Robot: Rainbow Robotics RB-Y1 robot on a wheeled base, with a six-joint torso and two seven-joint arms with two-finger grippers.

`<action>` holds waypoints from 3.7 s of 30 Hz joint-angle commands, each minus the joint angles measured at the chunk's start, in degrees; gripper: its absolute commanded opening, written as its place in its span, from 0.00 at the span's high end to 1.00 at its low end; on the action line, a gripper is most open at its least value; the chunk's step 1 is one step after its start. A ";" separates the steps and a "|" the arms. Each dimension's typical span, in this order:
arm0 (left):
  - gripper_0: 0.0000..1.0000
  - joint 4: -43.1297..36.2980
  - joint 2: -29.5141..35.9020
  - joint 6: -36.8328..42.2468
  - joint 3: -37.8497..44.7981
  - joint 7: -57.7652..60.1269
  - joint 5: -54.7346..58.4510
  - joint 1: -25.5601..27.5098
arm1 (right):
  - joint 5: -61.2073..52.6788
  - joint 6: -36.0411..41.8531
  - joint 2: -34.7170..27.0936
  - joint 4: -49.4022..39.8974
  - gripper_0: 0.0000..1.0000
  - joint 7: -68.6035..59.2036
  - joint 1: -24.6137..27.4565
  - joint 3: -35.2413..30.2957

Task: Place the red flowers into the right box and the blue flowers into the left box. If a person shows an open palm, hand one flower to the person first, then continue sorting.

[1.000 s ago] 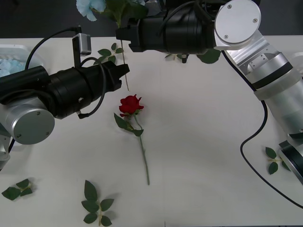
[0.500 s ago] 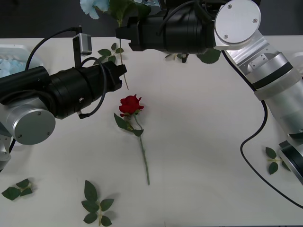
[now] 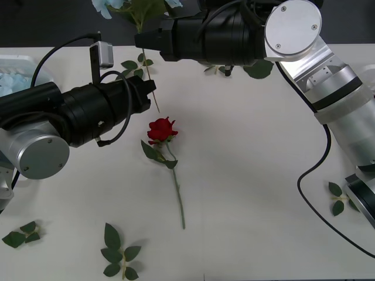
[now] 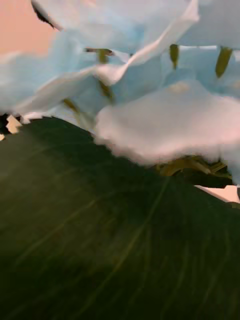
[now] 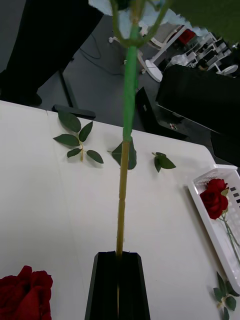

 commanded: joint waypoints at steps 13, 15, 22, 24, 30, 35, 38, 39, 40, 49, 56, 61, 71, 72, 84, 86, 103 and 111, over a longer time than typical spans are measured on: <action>1.00 -3.40 12.46 25.02 18.18 2.01 7.51 2.96 | -2.46 4.97 -3.48 -2.36 0.13 2.91 -2.30 0.39; 1.00 -3.49 14.57 26.78 21.43 1.39 9.10 4.98 | -3.95 7.08 -5.59 -2.36 0.13 3.87 -2.30 0.39; 1.00 -1.46 20.63 33.81 33.03 -8.45 17.27 11.05 | -11.69 15.17 -14.99 -2.36 0.13 15.74 0.16 0.30; 1.00 0.12 21.16 36.18 35.23 -11.53 19.20 11.58 | -13.97 16.84 -17.63 -2.36 0.13 19.87 1.30 0.30; 1.00 6.88 21.78 40.49 39.09 -21.37 25.27 11.66 | -20.48 23.78 -26.68 -2.27 0.13 33.49 3.32 0.13; 0.44 11.63 22.74 40.40 39.36 -28.58 27.73 11.40 | -23.11 30.29 -33.27 -2.36 0.13 43.95 3.68 -0.49; 0.00 12.16 22.92 40.40 39.88 -30.42 28.26 11.31 | -23.11 32.31 -35.73 -2.27 0.13 48.57 3.68 -1.19; 0.00 12.16 22.92 40.40 40.06 -31.04 28.17 11.40 | -23.20 33.10 -36.26 -2.00 0.13 48.57 3.76 -1.46; 0.00 12.07 23.01 40.40 40.15 -31.74 28.08 11.40 | -23.20 33.71 -36.61 -1.83 0.13 48.57 3.76 -1.72; 0.00 12.16 23.09 40.32 40.06 -37.54 26.59 11.40 | -24.70 36.09 -37.93 1.69 0.13 48.57 3.85 -2.07; 0.00 12.07 23.09 40.05 39.44 -38.42 25.97 11.31 | -25.22 36.00 -37.93 1.86 0.13 48.57 4.38 -2.07; 0.00 11.81 23.45 36.80 37.34 -46.68 21.05 11.23 | -25.40 35.91 -37.84 1.86 0.13 48.57 4.47 -2.07; 0.00 11.81 24.68 25.02 25.91 -60.48 6.90 9.64 | -25.49 35.65 -37.49 1.86 0.13 48.57 4.47 -2.07; 0.00 11.81 24.68 24.23 24.85 -61.62 5.32 9.56 | -25.49 35.65 -37.49 1.86 0.13 48.57 4.47 -2.07; 0.00 14.09 24.68 20.28 7.80 -69.18 -16.66 3.05 | -26.37 34.68 -37.23 1.86 0.13 48.57 5.52 -1.98; 0.00 16.64 24.68 20.28 4.82 -69.18 -16.57 0.24 | -26.37 34.68 -37.23 1.86 0.13 48.57 5.52 -2.07; 0.00 34.22 22.74 20.28 -18.04 -69.97 -15.07 -17.25 | -26.37 34.59 -37.23 1.95 0.13 48.57 5.61 -2.07; 0.84 37.47 20.90 19.92 -18.04 -70.15 -14.99 -18.04 | -26.45 34.59 -37.23 1.95 0.13 48.57 5.61 -2.07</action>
